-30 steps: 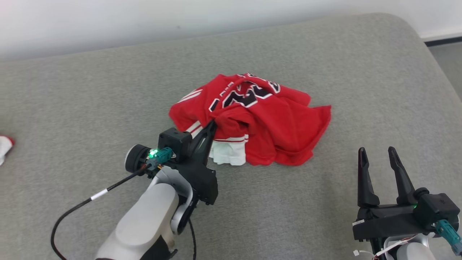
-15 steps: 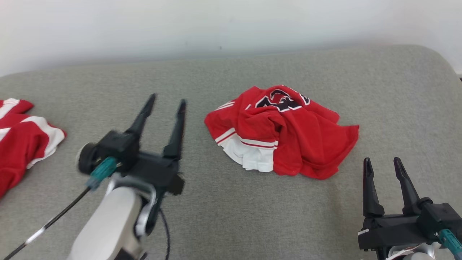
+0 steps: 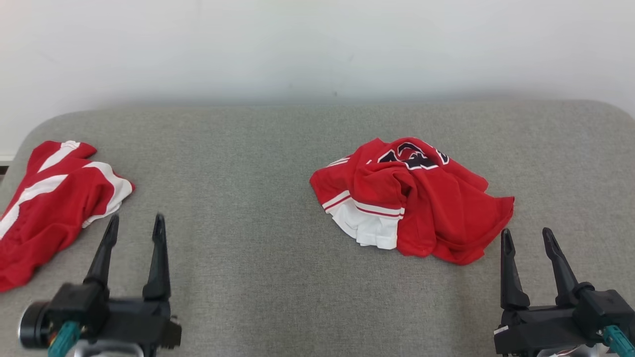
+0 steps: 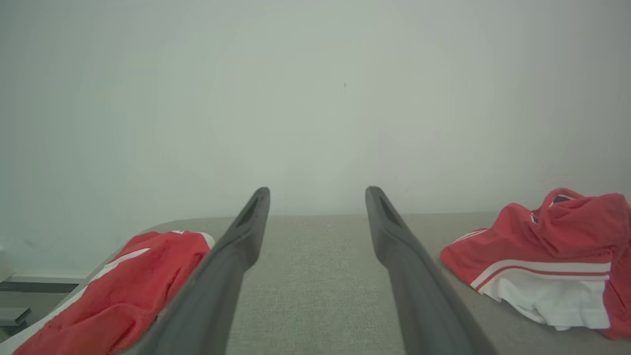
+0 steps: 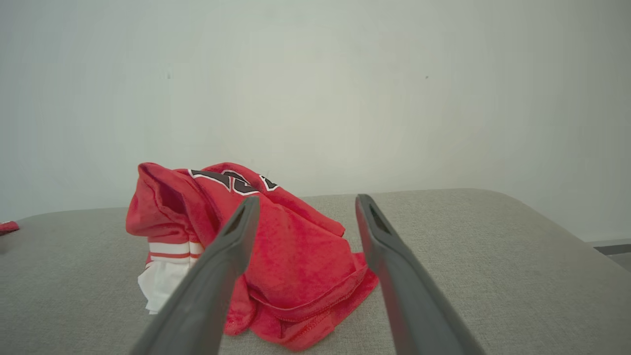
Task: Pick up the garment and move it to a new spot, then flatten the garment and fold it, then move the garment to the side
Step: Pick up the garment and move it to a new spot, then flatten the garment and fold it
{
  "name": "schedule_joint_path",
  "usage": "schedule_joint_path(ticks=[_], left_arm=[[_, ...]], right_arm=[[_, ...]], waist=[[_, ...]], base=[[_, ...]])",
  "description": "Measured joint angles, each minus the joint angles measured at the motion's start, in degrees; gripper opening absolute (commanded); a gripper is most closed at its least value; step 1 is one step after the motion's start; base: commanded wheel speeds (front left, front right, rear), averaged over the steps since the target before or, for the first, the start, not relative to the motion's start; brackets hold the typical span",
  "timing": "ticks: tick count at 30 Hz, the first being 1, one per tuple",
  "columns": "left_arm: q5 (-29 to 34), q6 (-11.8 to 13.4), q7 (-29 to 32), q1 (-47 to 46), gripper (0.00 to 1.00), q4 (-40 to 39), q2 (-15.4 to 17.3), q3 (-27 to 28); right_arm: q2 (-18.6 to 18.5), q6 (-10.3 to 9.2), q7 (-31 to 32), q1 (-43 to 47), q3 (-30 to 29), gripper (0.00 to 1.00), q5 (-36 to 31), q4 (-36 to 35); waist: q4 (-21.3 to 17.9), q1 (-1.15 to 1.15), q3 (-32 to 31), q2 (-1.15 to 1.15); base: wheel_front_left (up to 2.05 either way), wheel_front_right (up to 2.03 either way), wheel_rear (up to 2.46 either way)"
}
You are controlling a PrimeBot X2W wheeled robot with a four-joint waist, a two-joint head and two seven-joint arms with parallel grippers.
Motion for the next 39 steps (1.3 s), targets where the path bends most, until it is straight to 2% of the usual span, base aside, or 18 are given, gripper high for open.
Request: schedule_joint_path(ticks=[15, 31, 39], left_arm=[[4.38, -1.54, 0.01, 11.96, 1.00, -3.36, -4.86, 6.56], [8.36, -7.03, 0.01, 12.61, 1.00, -3.13, -9.16, 10.35], [9.81, -8.48, 0.01, 12.58, 1.00, -2.60, -10.17, 11.09]], right_arm=[[-0.01, 0.00, 0.00, 2.17, 0.71, 1.00, 0.02, 0.90], [0.00, 0.00, 0.01, 3.38, 0.94, 1.00, 0.11, 1.60], [0.00, 0.00, 0.00, 3.37, 1.21, 1.00, 0.38, 2.04]], waist=[[0.01, 0.00, -3.11, 0.00], [-0.17, 0.01, -4.22, 0.00], [-0.24, 0.01, -4.30, 0.00]], base=[[0.00, 0.00, 0.00], [0.00, 0.00, 0.00], [0.00, 0.00, 0.00]])
